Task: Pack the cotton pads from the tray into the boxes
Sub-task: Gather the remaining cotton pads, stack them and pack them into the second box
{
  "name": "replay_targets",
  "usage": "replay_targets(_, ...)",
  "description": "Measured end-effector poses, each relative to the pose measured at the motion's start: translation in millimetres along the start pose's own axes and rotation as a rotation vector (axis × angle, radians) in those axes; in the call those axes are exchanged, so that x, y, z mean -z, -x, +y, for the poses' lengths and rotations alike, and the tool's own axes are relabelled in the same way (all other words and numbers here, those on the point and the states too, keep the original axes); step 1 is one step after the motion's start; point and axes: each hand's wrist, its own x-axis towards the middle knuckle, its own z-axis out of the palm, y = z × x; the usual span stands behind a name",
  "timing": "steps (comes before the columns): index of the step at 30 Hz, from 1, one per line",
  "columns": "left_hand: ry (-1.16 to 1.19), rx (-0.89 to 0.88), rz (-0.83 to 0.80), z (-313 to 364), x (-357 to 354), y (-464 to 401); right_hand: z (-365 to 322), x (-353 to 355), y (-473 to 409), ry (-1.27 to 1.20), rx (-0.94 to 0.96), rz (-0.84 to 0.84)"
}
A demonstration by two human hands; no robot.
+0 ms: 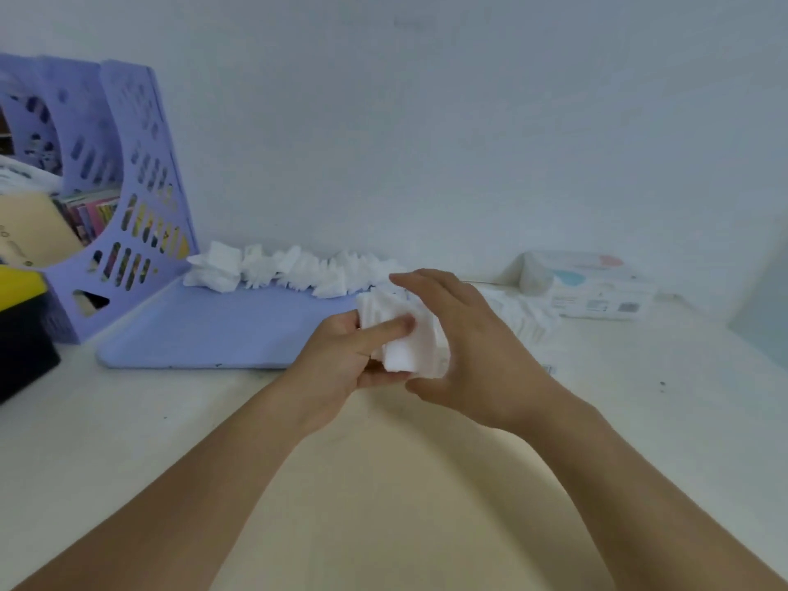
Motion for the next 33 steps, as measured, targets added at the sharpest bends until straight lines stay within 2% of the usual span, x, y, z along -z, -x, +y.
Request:
replay_targets(12, -0.028, -0.018, -0.033, -5.7, -1.9, 3.3, 10.4, -18.9, -9.2, -0.068, 0.056, 0.137)
replay_targets(14, 0.049, 0.019, -0.044, -3.9, -3.9, 3.3, 10.0, -20.1, -8.6, -0.11, 0.059, 0.173)
replay_targets(17, 0.332, 0.157, -0.104, 1.8, -3.5, 4.8, 5.6, -20.3, -6.6, -0.242, -0.023, 0.202)
replay_targets(20, 0.475, 0.217, -0.174, 1.0, 1.1, 2.8, 1.2, -19.8, -6.5, -0.426, -0.096, 0.189)
replay_targets(23, 0.561, 0.255, -0.262, 1.5, -1.2, 5.5, -0.6, -19.9, -6.9, -0.495, -0.098, 0.15)
replay_targets(27, 0.452, 0.236, -0.268, -0.3, -4.5, 8.6, 0.3, -17.1, -5.8, -0.485, -0.092, -0.016)
replay_targets(30, 0.383, 0.22, -0.307, -0.2, -6.0, 9.0, 0.6, -13.9, -7.4, -0.515, -0.076, 0.009)
replay_targets(33, 0.456, 0.241, -0.356, 1.2, -4.0, 9.1, -1.9, -12.0, -7.3, -0.606, -0.07, 0.028)
